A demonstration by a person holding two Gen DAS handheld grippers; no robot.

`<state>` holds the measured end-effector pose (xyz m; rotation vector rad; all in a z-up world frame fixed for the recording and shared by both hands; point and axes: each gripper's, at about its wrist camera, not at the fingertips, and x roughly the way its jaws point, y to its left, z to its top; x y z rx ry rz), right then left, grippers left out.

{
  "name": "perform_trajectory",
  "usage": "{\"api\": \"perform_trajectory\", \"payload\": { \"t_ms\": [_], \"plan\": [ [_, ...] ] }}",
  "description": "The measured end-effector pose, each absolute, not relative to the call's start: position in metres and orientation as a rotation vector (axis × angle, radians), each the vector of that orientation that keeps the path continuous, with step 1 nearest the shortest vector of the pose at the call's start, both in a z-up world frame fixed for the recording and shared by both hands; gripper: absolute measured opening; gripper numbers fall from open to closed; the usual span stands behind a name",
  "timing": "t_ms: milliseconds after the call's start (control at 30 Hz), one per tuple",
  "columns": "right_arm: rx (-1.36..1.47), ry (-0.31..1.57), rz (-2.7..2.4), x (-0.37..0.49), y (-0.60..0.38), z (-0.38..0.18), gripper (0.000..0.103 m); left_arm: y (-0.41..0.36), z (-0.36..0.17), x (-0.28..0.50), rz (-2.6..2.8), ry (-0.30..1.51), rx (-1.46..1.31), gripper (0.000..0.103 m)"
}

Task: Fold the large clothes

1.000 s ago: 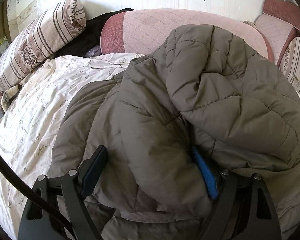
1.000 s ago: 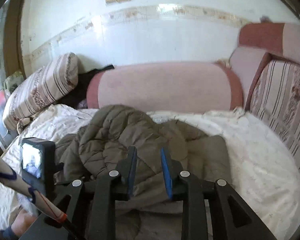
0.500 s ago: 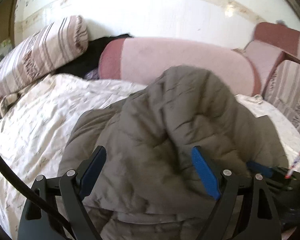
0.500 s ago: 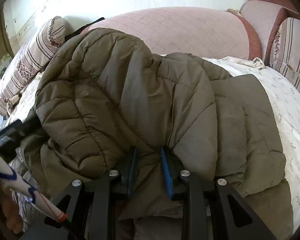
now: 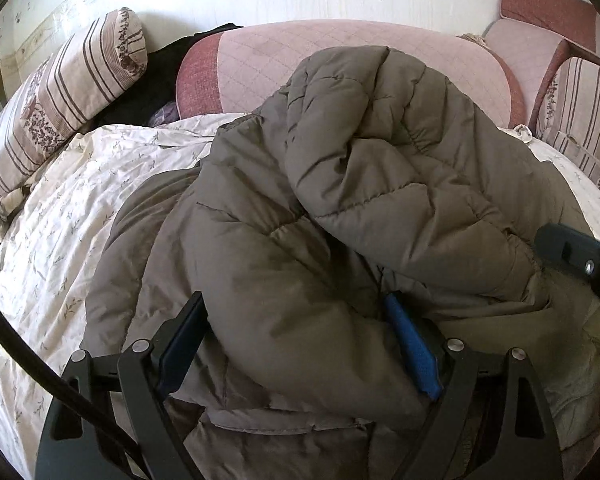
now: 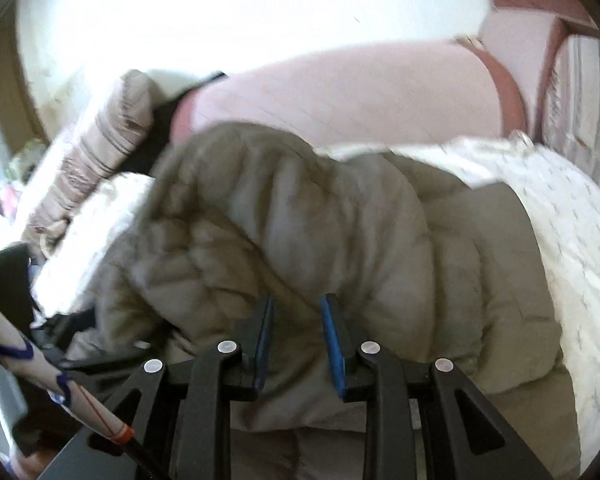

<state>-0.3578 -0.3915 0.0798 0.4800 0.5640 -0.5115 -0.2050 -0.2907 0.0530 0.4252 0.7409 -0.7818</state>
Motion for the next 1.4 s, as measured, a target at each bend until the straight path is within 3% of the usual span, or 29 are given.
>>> {"api": "perform_trajectory", "payload": {
  "t_ms": [200,500,767,1033,1400],
  "plan": [
    [0.496,0.704,-0.466,-0.334,-0.388,0.048,0.027,-0.291,0.051,-0.212,-0.776,0.733,0.436,0.088],
    [0.520,0.518,-0.602,-0.376,-0.411,0.086,0.027,-0.289,0.052,-0.218,-0.769,0.715,0.429,0.088],
    [0.530,0.689,-0.630,-0.358,-0.421,0.053,0.028,-0.290,0.052,-0.220,-0.767,0.712,0.430,0.088],
    [0.439,0.560,-0.618,-0.369,-0.394,0.087,0.028,-0.290,0.051,-0.221,-0.763,0.708,0.433,0.088],
    [0.504,0.705,-0.538,-0.348,-0.388,0.053,0.028,-0.292,0.052,-0.222,-0.759,0.703,0.439,0.088]
  ]
}}
